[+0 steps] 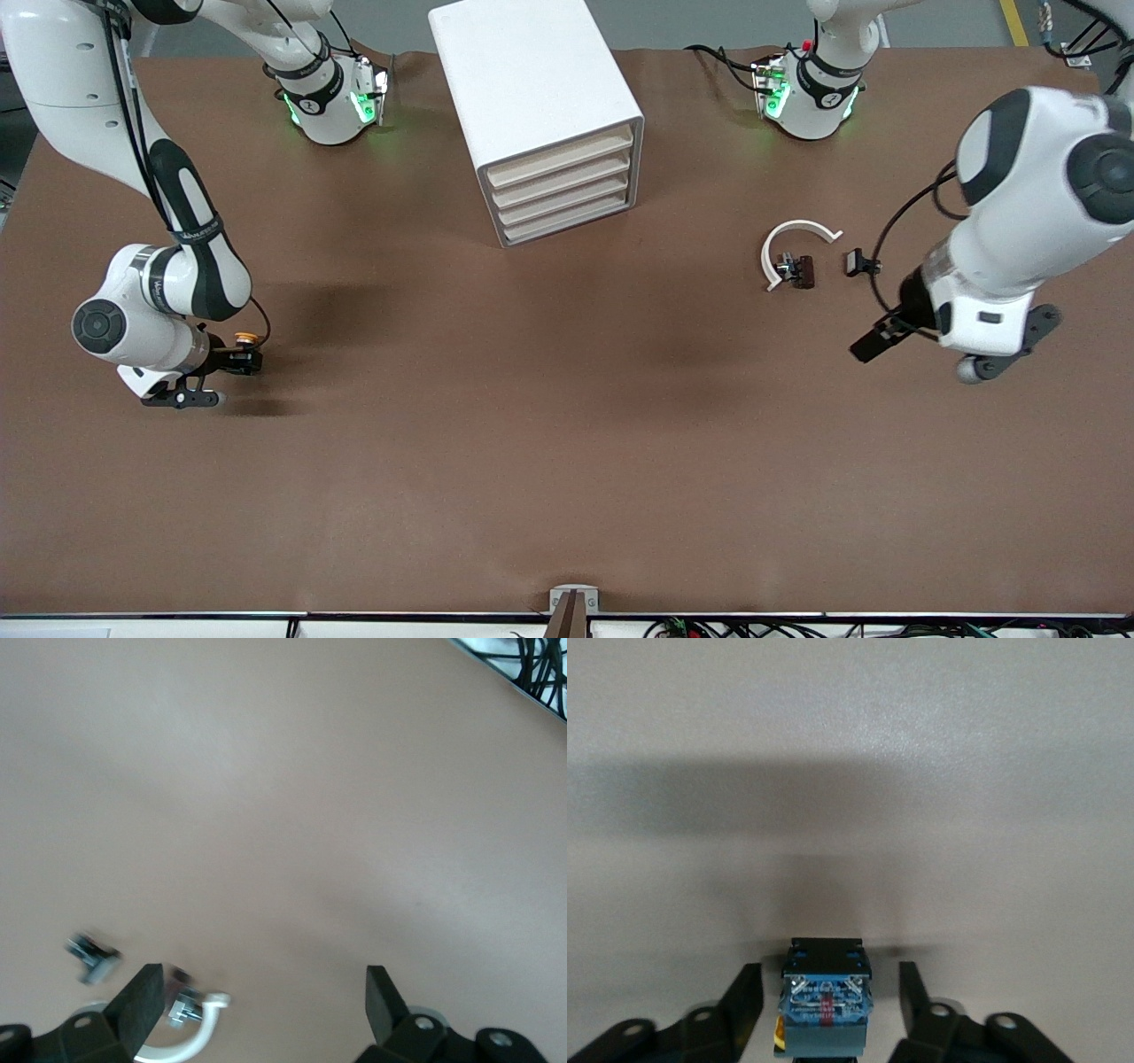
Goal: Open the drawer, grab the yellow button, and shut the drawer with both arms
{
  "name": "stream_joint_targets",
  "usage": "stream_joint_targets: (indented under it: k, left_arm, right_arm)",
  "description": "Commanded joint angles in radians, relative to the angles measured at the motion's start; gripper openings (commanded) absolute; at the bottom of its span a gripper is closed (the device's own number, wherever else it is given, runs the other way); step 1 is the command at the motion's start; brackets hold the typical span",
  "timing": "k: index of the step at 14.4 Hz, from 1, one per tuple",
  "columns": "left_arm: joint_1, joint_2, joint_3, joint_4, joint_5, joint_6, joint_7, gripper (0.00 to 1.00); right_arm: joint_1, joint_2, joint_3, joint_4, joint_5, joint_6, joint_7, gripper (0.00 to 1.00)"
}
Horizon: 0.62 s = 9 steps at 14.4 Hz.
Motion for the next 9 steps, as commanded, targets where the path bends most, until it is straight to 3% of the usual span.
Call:
stream_joint_targets:
  k: [1, 3, 5, 9]
  left_arm:
    - [0.042, -0.097, 0.012, -0.017, -0.003, -0.065, 0.165, 1.0]
    - [-0.04, -0.144, 0.124, -0.02, -0.006, -0.106, 0.243, 1.0]
    - [-0.182, -0.185, 0.294, -0.018, -0.018, -0.174, 0.308, 1.0]
    - [-0.208, -0.263, 0.368, -0.036, -0.067, -0.217, 0.512, 1.0]
  right_arm:
    - [-0.019, -0.03, 0.02, 0.012, -0.004, -0.033, -0.005, 1.0]
    - [-0.014, -0.076, 0.02, 0.017, -0.004, -0.086, 0.0, 1.0]
    - [-0.007, -0.133, 0.023, 0.027, -0.004, -0.154, 0.009, 1.0]
    - [0.03, -0.228, 0.023, 0.059, -0.004, -0.284, 0.024, 1.0]
